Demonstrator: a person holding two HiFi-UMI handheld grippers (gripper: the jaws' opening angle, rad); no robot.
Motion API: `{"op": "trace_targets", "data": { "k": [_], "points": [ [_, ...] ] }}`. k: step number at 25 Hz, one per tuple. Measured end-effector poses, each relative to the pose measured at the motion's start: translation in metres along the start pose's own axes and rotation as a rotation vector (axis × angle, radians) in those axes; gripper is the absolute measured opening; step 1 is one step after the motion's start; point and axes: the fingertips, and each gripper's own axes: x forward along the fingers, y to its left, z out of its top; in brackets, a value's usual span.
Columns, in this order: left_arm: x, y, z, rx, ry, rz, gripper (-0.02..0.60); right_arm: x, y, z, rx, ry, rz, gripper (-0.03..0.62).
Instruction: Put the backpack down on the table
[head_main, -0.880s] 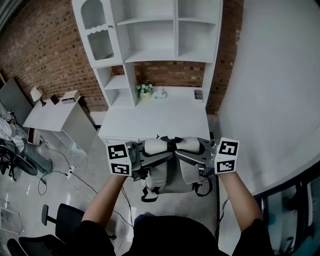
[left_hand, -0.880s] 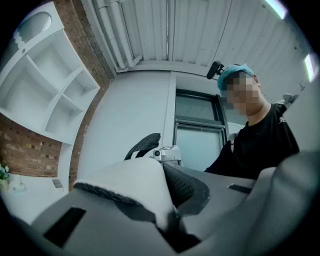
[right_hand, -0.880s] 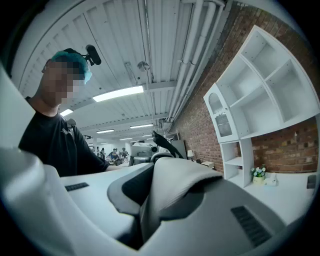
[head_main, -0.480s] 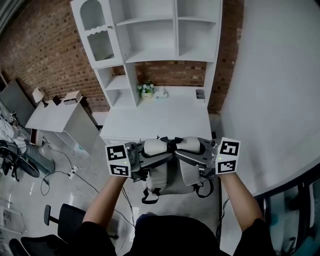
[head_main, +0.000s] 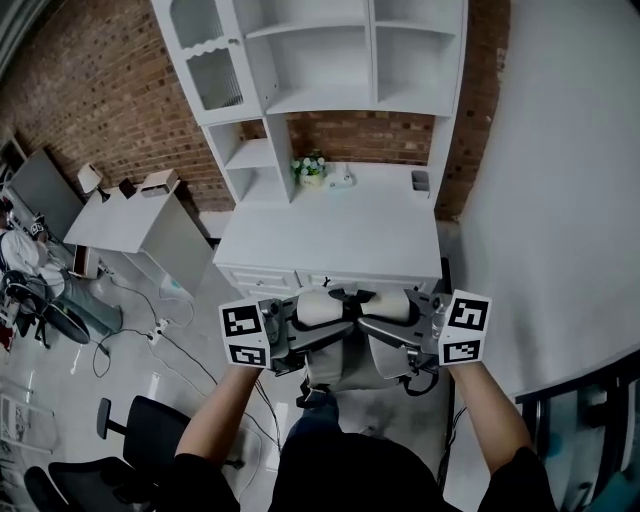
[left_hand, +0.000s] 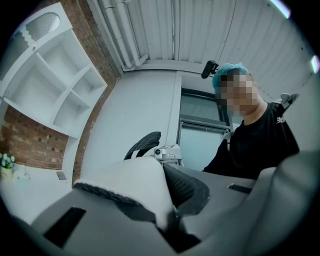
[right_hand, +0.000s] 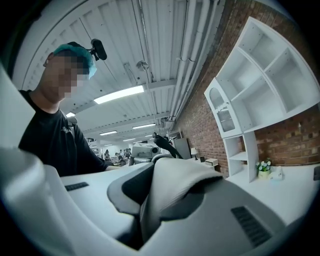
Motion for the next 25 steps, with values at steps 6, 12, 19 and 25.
{"op": "trace_targets", "data": {
  "k": [6,12,19,25],
  "points": [
    [-0.012,0.013,-0.005,-0.017,0.005,-0.021,0.052,0.012,-0.012,-0.007,0.017,-0.017,-0.031,0.054],
    [-0.02,0.045,0.011,-0.024,-0.025,-0.011,0.052,0.025,-0.045,0.007,0.039,-0.053,-0.065,0.052],
    [-0.036,0.118,0.041,-0.006,-0.041,0.0,0.052,0.051,-0.116,0.035,0.025,-0.073,-0.096,0.052],
    [-0.049,0.156,0.061,0.013,-0.04,-0.016,0.052,0.07,-0.152,0.053,-0.002,-0.072,-0.116,0.051]
  ]
}}
